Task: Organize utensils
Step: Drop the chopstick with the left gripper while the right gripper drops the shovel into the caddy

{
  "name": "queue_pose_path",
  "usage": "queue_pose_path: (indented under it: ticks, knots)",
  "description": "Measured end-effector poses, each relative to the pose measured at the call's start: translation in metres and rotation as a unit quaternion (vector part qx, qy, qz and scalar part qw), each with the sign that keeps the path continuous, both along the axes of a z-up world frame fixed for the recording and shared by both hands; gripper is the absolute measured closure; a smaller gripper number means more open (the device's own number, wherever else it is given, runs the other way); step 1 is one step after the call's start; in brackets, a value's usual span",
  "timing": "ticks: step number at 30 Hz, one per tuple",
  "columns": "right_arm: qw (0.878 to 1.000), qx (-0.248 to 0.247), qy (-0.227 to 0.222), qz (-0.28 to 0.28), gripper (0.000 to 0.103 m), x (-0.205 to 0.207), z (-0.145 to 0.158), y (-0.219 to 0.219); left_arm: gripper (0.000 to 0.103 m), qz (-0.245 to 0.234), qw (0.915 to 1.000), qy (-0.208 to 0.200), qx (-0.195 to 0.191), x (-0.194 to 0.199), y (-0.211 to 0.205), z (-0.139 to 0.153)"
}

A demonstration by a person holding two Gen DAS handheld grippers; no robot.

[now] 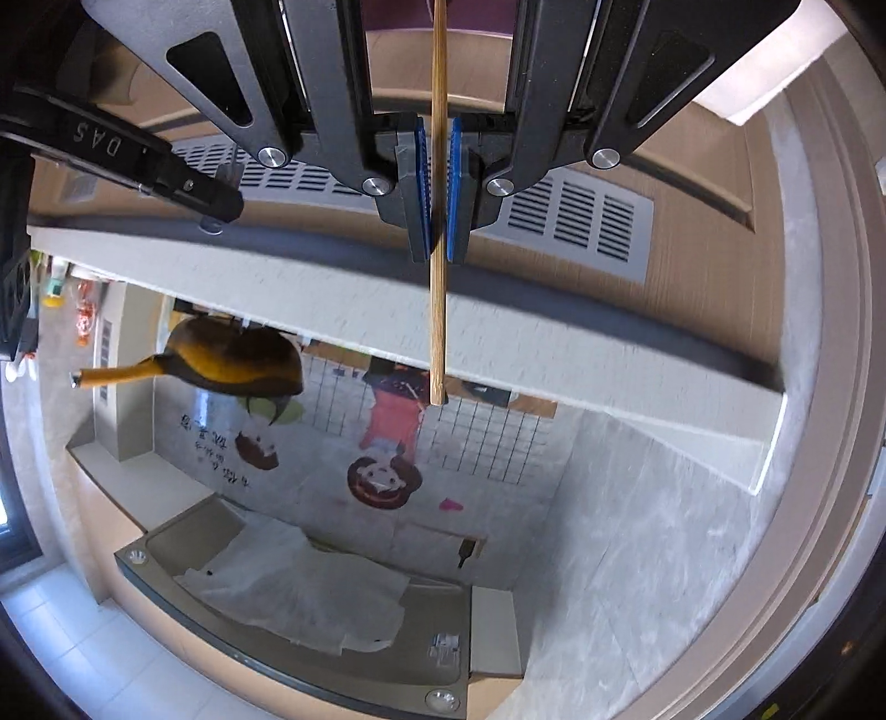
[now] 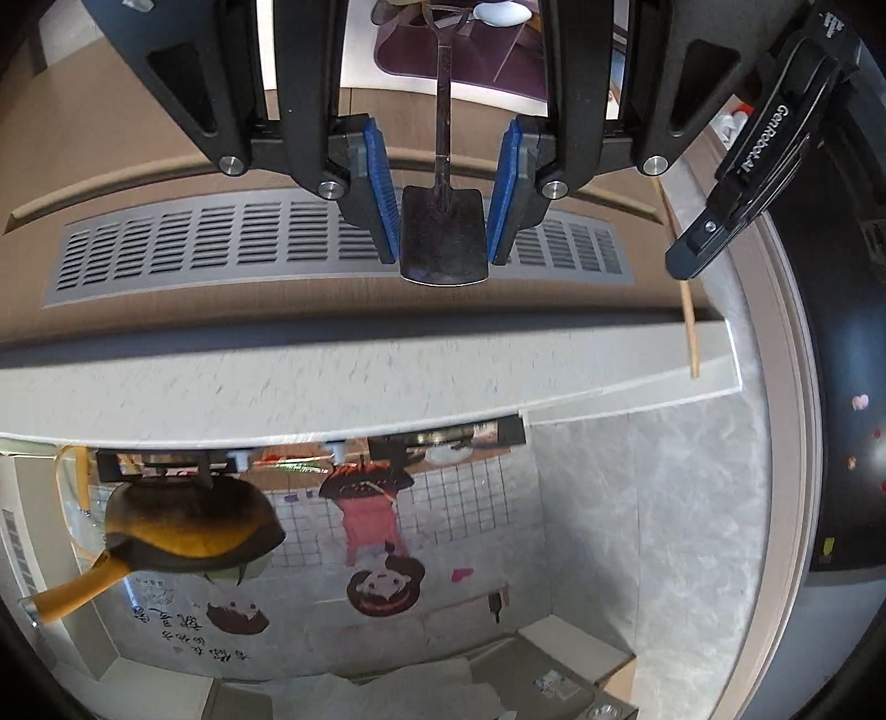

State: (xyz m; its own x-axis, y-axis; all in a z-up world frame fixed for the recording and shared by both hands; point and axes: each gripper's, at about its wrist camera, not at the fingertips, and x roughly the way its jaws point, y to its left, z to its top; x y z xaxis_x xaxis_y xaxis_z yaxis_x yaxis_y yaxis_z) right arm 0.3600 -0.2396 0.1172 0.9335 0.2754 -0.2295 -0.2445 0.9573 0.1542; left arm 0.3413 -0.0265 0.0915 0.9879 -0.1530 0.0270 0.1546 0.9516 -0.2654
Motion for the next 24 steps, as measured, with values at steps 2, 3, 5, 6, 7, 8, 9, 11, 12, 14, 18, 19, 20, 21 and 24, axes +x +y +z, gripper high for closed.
queue_pose_path:
  ticks: [2,3,5,6,7,8,9,11,12,14,18,19,20,21,24]
  knots:
    - [1.000,-0.006,0.000,0.002,0.073,0.003,-0.009,0.005,0.097,0.002,0.9998,0.019,-0.002,0.012,-0.001,-0.012]
    - [1.000,-0.014,0.000,0.000,0.073,0.005,-0.015,0.009,0.097,0.001,0.9996,0.027,-0.004,0.017,-0.002,-0.015]
    - [1.000,-0.023,-0.002,-0.006,0.073,0.007,-0.023,0.014,0.097,0.002,0.9992,0.041,-0.002,0.024,-0.004,-0.025]
    - [1.000,-0.024,-0.003,-0.009,0.073,0.007,-0.027,0.015,0.097,0.005,0.9991,0.042,-0.001,0.024,-0.006,-0.029]
    - [1.000,-0.024,-0.001,-0.008,0.073,0.007,-0.030,0.015,0.097,0.006,0.9990,0.044,0.002,0.023,-0.006,-0.033]
    - [1.000,-0.025,0.011,-0.001,0.072,0.006,-0.033,0.015,0.095,0.005,0.9987,0.051,0.003,0.022,-0.006,-0.039]
    - [0.999,-0.027,0.031,0.013,0.072,0.005,-0.035,0.014,0.095,-0.001,0.9982,0.060,0.002,0.018,-0.005,-0.044]
    - [0.997,-0.024,0.060,0.033,0.072,0.000,-0.038,0.011,0.077,-0.018,0.9962,0.085,0.005,0.012,-0.002,-0.050]
    - [0.997,-0.019,0.067,0.036,0.070,-0.007,-0.039,0.007,0.070,-0.023,0.9952,0.095,0.007,0.009,-0.001,-0.051]
    - [0.998,-0.021,0.064,0.020,0.066,-0.019,-0.040,0.003,0.051,-0.035,0.9925,0.117,0.002,0.000,0.006,-0.050]
    - [0.998,-0.022,0.052,0.004,0.062,-0.064,-0.035,-0.005,0.050,-0.042,0.9871,0.154,0.009,-0.034,0.015,-0.038]
    - [0.999,-0.023,0.049,0.002,0.058,-0.074,-0.035,-0.006,0.049,-0.041,0.9863,0.159,0.020,-0.048,0.015,-0.036]
    - [0.999,-0.027,0.044,-0.003,0.056,-0.092,-0.036,-0.008,0.049,-0.038,0.9848,0.165,0.038,-0.066,0.014,-0.036]
    - [0.999,-0.030,0.039,-0.007,0.053,-0.109,-0.040,-0.009,0.048,-0.038,0.9840,0.168,0.048,-0.076,0.012,-0.036]
    - [0.999,-0.027,0.040,-0.011,0.042,-0.154,-0.053,-0.011,0.045,-0.039,0.9778,0.165,0.122,-0.125,0.000,-0.045]
